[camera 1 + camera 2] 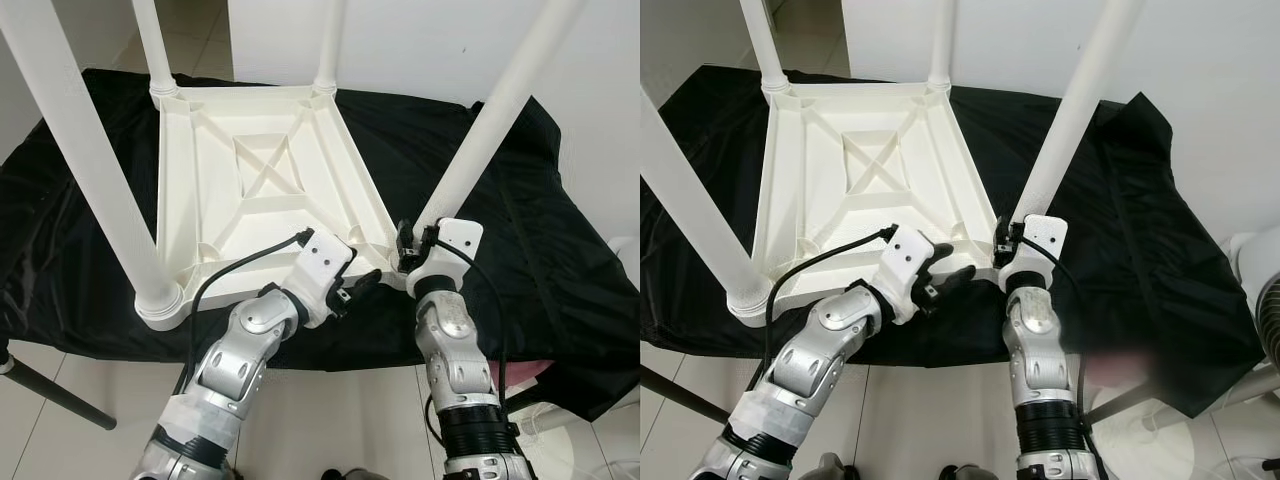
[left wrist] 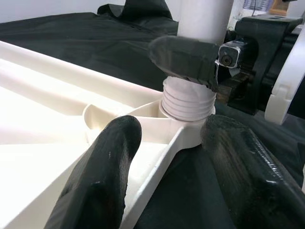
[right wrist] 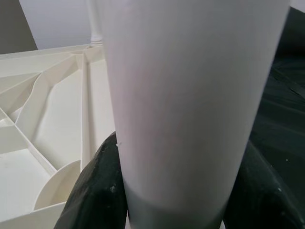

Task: Building children table

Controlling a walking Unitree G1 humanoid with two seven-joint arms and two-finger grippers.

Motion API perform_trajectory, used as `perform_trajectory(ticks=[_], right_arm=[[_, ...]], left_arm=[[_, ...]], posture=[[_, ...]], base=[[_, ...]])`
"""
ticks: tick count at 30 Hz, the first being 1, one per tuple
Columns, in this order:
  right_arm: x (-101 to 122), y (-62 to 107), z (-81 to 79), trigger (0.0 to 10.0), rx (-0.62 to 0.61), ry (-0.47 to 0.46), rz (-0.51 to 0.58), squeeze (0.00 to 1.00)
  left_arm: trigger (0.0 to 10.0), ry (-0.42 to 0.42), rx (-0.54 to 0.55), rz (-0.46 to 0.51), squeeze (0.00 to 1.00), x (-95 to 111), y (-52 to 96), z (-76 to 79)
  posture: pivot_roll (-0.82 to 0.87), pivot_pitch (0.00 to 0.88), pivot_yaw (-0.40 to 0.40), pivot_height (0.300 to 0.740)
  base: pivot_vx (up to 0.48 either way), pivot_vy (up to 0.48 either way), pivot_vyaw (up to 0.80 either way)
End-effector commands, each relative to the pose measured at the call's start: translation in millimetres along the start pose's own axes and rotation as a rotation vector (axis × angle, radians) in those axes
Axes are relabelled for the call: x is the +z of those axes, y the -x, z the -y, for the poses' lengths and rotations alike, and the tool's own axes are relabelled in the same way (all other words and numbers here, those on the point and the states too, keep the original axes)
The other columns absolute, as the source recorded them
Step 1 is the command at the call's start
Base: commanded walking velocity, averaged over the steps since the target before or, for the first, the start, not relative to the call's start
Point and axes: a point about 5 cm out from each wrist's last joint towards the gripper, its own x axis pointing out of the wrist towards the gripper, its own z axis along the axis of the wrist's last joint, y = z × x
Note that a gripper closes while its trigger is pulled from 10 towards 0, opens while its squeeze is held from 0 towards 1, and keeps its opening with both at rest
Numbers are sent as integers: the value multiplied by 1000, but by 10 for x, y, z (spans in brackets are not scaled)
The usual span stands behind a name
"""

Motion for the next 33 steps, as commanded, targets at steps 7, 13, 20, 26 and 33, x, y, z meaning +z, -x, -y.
perform_trajectory(ticks=[7, 13, 20, 26, 33], right_arm=[[-145, 10, 91, 10000, 6, -23, -88, 961], [-98, -28, 115, 10000, 83, 3, -58, 1000], [-56, -30, 157, 10000, 174, 13, -29, 0], [-48, -22, 212, 10000, 254, 28, -16, 0], [-28, -64, 316, 10000, 442, 128, 0, 0]], left_arm=[[10000, -37, 43, -1, 0, 4, 2, -39], [10000, -48, 50, 3, 0, 21, 12, -47], [10000, -63, 37, -4, 0, -4, 44, -22], [10000, -69, 31, -5, 0, 0, 39, -26], [10000, -75, -18, -3, 0, 7, -12, 50]], posture=[[1, 81, -69, 740], [16, 67, -81, 740], [24, 55, -84, 740], [23, 50, -80, 740], [14, 46, -70, 740]], base=[[0, 0, 0], [0, 0, 0], [0, 0, 0], [0, 0, 0], [0, 0, 0]])
